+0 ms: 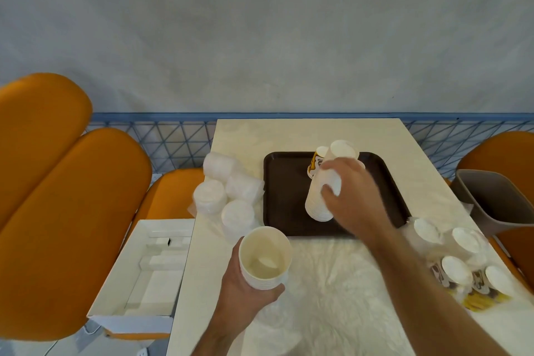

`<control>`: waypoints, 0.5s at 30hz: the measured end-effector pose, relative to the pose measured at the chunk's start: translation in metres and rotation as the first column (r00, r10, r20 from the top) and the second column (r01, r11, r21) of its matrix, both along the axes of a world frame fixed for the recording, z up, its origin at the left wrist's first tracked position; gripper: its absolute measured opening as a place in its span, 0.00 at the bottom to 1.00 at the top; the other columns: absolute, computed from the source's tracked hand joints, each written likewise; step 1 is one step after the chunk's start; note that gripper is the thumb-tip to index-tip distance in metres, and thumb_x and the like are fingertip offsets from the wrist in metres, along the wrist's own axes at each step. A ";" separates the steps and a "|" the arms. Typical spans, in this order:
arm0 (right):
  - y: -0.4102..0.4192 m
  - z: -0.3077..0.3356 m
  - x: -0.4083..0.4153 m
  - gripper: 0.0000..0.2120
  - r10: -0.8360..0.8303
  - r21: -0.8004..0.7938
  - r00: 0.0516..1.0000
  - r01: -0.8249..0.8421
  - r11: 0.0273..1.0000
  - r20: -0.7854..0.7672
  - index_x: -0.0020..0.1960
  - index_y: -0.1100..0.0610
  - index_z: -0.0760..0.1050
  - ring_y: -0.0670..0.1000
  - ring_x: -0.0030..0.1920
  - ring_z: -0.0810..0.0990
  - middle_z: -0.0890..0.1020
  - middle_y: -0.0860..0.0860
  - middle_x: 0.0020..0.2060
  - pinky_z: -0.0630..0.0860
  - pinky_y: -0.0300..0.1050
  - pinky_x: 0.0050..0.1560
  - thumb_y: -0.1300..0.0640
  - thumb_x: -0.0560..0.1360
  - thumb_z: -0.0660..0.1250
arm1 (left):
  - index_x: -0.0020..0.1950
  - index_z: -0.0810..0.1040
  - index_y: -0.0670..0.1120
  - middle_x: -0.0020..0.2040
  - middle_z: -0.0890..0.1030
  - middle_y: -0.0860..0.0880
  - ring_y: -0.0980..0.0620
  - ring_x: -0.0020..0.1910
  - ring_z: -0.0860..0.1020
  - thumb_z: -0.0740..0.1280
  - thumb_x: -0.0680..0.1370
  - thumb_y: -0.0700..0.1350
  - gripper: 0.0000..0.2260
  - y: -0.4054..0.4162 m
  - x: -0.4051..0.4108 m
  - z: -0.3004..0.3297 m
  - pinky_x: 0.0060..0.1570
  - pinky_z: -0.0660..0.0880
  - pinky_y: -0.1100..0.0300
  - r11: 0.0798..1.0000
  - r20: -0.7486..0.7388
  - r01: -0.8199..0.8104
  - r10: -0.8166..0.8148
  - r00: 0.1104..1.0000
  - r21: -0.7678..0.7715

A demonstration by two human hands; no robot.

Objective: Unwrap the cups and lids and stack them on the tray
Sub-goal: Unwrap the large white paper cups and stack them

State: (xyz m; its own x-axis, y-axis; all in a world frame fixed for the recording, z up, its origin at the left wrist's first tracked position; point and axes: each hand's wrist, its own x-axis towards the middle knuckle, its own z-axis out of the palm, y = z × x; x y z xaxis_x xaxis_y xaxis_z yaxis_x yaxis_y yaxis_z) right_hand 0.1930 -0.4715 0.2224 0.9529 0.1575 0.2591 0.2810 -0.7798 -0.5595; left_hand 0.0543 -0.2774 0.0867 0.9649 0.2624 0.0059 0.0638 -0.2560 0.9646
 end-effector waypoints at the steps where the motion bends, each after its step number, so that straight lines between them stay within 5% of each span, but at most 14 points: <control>1: 0.009 -0.004 -0.017 0.17 0.083 0.058 0.996 -0.080 0.995 -0.036 0.63 0.52 0.78 0.48 0.58 0.75 0.78 0.49 0.62 0.70 0.41 0.58 0.57 0.74 0.71 | 0.65 0.69 0.57 0.57 0.77 0.65 0.64 0.61 0.74 0.86 0.55 0.41 0.43 0.000 0.000 0.000 0.52 0.70 0.77 1.000 -0.004 -0.004 0.004 1.000 -0.010; 5: 0.041 -0.024 -0.069 0.35 0.410 0.100 0.859 -0.399 0.911 -0.308 0.73 0.48 0.69 0.44 0.67 0.68 0.69 0.42 0.69 0.65 0.38 0.69 0.40 0.70 0.74 | 0.65 0.69 0.57 0.56 0.79 0.63 0.64 0.60 0.76 0.86 0.54 0.43 0.44 -0.001 -0.002 0.005 0.52 0.74 0.73 0.995 -0.025 -0.013 0.010 1.000 -0.104; 7: 0.049 -0.034 -0.082 0.44 0.437 0.066 0.813 -0.448 0.892 -0.386 0.77 0.45 0.61 0.44 0.69 0.63 0.62 0.38 0.73 0.67 0.41 0.69 0.37 0.67 0.76 | 0.67 0.69 0.58 0.58 0.79 0.63 0.60 0.62 0.76 0.85 0.58 0.49 0.42 0.000 -0.004 0.008 0.59 0.76 0.61 0.989 -0.028 0.025 -0.030 0.999 -0.146; 9: 0.054 -0.039 -0.087 0.49 0.429 0.015 0.825 -0.456 0.890 -0.366 0.79 0.45 0.56 0.45 0.70 0.61 0.59 0.39 0.74 0.68 0.44 0.70 0.37 0.66 0.77 | 0.69 0.68 0.60 0.60 0.80 0.59 0.54 0.63 0.78 0.83 0.62 0.41 0.41 0.000 -0.005 0.014 0.62 0.76 0.51 0.981 -0.049 0.105 -0.114 0.992 -0.162; 11: 0.057 -0.039 -0.087 0.51 0.407 -0.035 0.840 -0.448 0.893 -0.358 0.80 0.46 0.53 0.47 0.72 0.61 0.59 0.40 0.75 0.67 0.45 0.71 0.38 0.67 0.78 | 0.67 0.68 0.60 0.60 0.79 0.58 0.54 0.63 0.77 0.84 0.59 0.54 0.41 -0.003 -0.005 0.018 0.64 0.75 0.49 0.980 -0.070 0.070 -0.084 0.994 -0.186; 13: 0.059 -0.037 -0.084 0.52 0.381 -0.067 0.847 -0.434 0.898 -0.371 0.81 0.47 0.51 0.48 0.72 0.62 0.60 0.42 0.75 0.67 0.46 0.72 0.40 0.67 0.78 | 0.63 0.68 0.56 0.59 0.75 0.60 0.63 0.61 0.75 0.80 0.52 0.69 0.45 -0.007 -0.002 0.020 0.63 0.74 0.63 0.975 -0.103 -0.029 0.006 0.995 -0.222; 15: 0.060 -0.034 -0.081 0.52 0.369 -0.082 0.847 -0.429 0.900 -0.383 0.80 0.48 0.52 0.48 0.71 0.63 0.61 0.43 0.74 0.68 0.46 0.71 0.40 0.67 0.79 | 0.62 0.66 0.55 0.57 0.71 0.65 0.76 0.56 0.71 0.84 0.54 0.58 0.42 -0.011 0.000 0.025 0.50 0.68 0.82 0.987 -0.106 -0.026 0.009 0.994 -0.161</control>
